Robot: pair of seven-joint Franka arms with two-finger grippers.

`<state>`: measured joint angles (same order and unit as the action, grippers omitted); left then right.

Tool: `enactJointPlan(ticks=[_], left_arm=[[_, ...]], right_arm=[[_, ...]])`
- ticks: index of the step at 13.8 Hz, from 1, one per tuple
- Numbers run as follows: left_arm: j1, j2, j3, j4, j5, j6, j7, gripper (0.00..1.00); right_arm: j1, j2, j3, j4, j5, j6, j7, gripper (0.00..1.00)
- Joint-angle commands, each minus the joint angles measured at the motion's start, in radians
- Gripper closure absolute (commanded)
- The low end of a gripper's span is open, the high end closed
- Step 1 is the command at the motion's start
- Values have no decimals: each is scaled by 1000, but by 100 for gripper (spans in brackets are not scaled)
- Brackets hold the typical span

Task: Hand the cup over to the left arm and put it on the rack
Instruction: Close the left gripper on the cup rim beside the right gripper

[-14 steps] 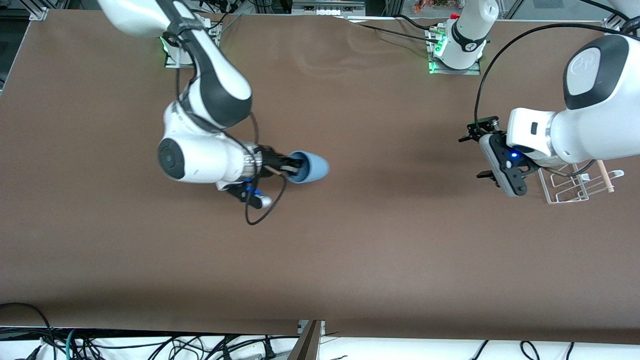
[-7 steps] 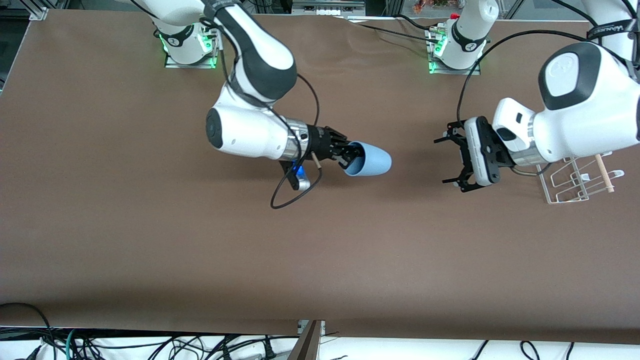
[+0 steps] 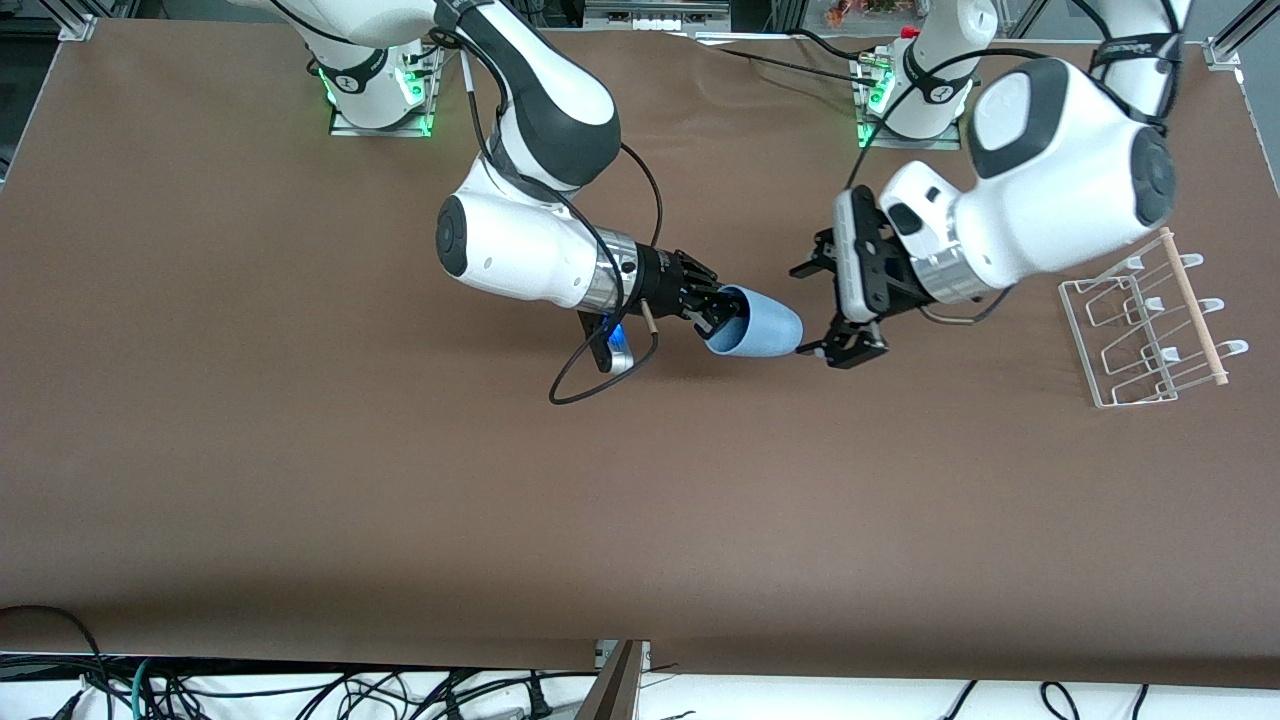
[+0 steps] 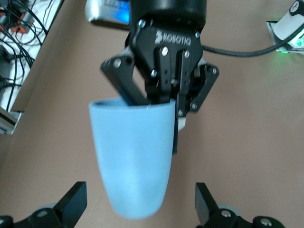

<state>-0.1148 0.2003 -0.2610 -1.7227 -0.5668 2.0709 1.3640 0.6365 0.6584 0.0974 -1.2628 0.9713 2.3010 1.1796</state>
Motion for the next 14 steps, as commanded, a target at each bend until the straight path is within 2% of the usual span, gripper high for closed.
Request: enactJointPlan(ticks=[1, 4, 7, 14], left_arm=[[6, -52, -35, -86, -13, 110, 43, 0], [1, -45, -55, -144, -8, 230, 53, 0], [-3, 4, -57, -144, -8, 328, 72, 0], [-5, 34, -98, -161, -39, 429, 53, 0]], right_arm=[[11, 24, -4, 40, 20, 5, 14, 100], [12, 30, -4, 40, 20, 5, 12, 100], [12, 30, -5, 42, 20, 5, 17, 100], [12, 29, -5, 42, 17, 5, 23, 100]])
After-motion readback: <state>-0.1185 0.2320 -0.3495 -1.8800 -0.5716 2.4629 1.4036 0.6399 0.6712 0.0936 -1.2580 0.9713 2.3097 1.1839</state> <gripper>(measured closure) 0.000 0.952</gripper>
